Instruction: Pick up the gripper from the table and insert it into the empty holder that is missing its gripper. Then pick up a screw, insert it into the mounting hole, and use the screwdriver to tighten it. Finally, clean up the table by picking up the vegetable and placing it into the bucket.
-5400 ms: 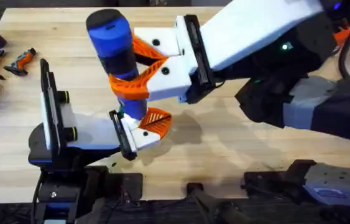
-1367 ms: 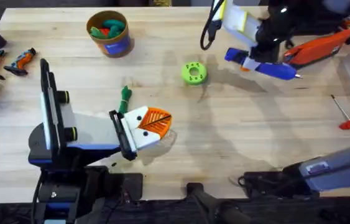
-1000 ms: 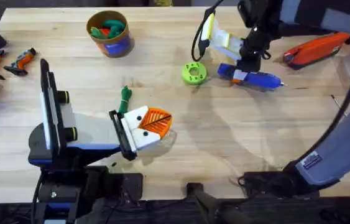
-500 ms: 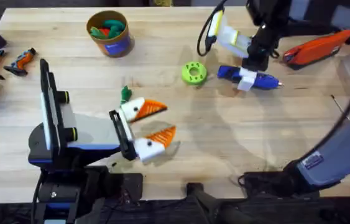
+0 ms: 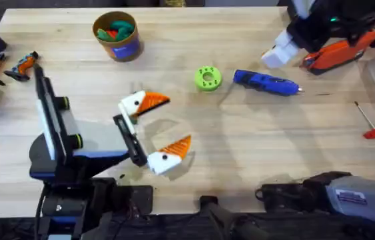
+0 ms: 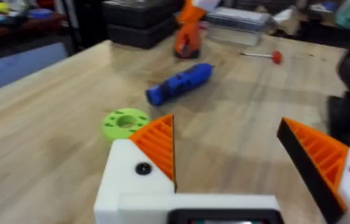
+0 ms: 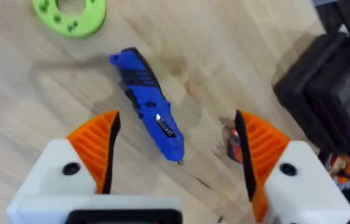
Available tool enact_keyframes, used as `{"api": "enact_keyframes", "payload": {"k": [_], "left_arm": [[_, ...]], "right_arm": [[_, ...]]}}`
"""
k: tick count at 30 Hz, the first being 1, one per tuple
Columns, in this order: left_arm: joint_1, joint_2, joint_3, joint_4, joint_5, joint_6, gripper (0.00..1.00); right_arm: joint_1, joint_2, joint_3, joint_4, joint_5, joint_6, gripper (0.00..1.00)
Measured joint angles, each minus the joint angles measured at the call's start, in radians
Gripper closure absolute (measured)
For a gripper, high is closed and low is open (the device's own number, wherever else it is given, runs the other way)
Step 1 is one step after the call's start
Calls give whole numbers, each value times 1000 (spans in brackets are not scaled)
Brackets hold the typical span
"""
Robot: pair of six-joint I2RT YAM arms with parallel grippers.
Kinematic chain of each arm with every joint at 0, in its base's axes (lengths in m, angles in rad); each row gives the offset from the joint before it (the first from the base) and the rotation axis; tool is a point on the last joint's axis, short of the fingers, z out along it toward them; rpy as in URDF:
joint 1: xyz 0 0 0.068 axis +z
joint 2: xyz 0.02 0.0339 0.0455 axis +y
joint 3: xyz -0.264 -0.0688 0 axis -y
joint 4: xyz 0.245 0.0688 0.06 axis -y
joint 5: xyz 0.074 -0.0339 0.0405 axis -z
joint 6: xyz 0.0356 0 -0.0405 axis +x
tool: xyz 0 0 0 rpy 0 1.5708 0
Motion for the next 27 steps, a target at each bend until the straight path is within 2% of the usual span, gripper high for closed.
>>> {"api": "enact_keyframes", "payload": {"k": [3,6,8,12,18,23,27], "left_arm": [[0,0,0,43,-91,-29,15],[0,0,22,1,-190,-47,16],[0,6,70,-67,-255,-56,15],[0,90,240,-246,-353,-46,16],[0,350,578,-579,-506,32,15],[0,604,850,-847,-641,89,15],[0,782,981,-977,-709,105,15]], "right_arm": [[20,-60,0,-15,0,112,26],[40,-115,0,-17,0,265,26],[47,-151,0,-26,-1,368,27],[51,-218,0,-84,-1,532,27],[51,-305,-23,-111,-40,649,26],[51,-452,-220,-48,-64,707,26],[51,-562,-397,13,-73,743,26]]}}
